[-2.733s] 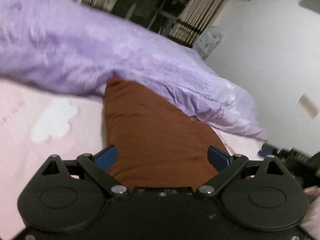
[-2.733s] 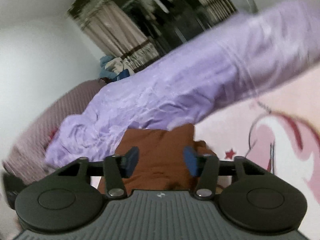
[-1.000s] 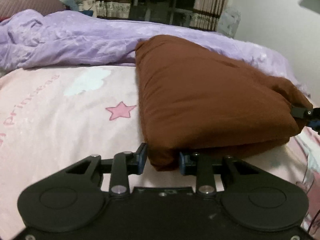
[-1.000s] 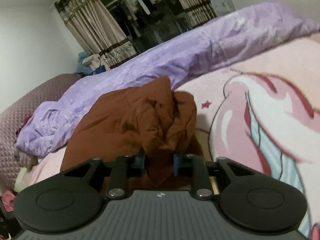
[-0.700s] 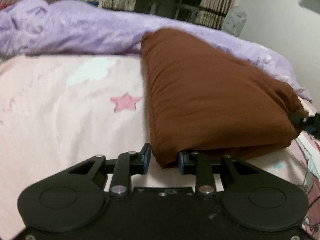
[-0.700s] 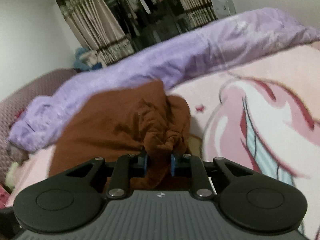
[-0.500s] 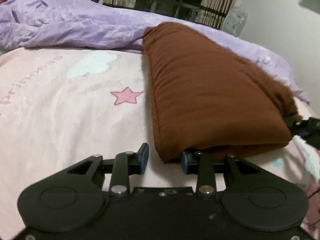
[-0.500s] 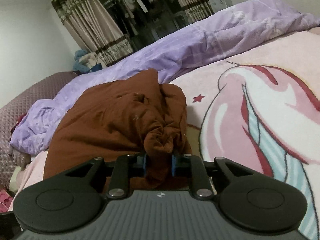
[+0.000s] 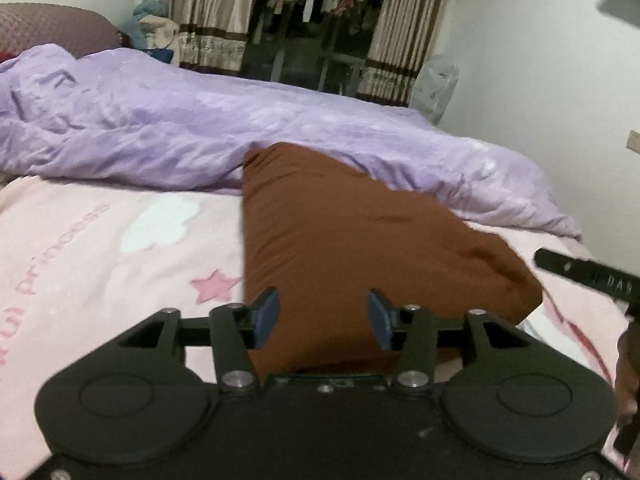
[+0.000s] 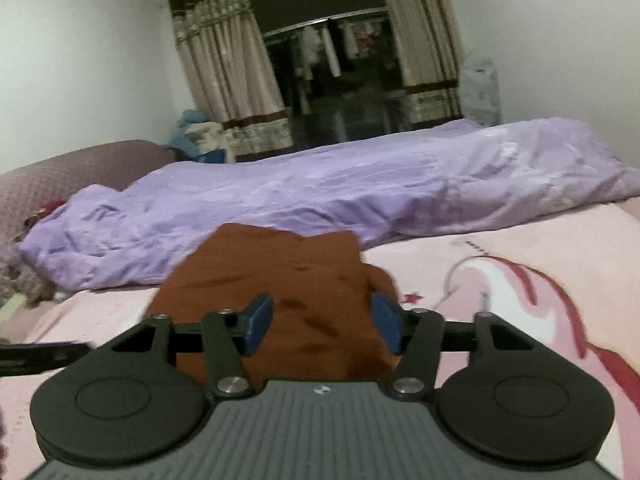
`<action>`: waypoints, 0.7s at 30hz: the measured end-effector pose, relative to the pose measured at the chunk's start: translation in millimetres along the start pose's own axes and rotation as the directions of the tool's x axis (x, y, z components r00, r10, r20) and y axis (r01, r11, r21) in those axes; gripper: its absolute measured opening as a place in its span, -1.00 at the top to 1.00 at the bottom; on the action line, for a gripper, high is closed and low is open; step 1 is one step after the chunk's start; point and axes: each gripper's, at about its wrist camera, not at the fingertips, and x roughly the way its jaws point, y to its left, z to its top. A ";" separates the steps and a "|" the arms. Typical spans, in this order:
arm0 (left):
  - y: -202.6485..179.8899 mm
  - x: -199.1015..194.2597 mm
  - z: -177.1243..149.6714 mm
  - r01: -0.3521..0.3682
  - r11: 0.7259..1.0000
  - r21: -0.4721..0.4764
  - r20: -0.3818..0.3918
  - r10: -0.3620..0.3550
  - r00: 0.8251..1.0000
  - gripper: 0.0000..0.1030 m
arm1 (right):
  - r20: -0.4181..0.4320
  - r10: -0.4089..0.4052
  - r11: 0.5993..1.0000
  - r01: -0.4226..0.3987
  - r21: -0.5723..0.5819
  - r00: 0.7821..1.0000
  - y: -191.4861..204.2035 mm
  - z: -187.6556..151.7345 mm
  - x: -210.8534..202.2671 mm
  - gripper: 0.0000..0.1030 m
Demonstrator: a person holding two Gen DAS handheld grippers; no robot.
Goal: Fold large clothes
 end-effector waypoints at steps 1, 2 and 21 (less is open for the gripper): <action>-5.3 4.5 1.8 -0.002 1.000 0.007 -0.004 0.002 1.000 0.01 | -0.004 0.006 1.000 -0.006 -0.001 1.000 4.1 1.4 1.9 -0.09; -10.4 9.8 3.0 -0.003 1.000 0.013 -0.010 0.003 1.000 0.01 | -0.006 0.009 1.000 -0.009 -0.007 1.000 8.3 1.3 4.7 -0.04; -16.3 73.8 -5.3 0.013 0.999 0.047 -0.114 -0.008 0.993 -0.11 | -0.175 -0.010 1.000 0.007 -0.018 0.984 5.0 -31.2 74.3 0.61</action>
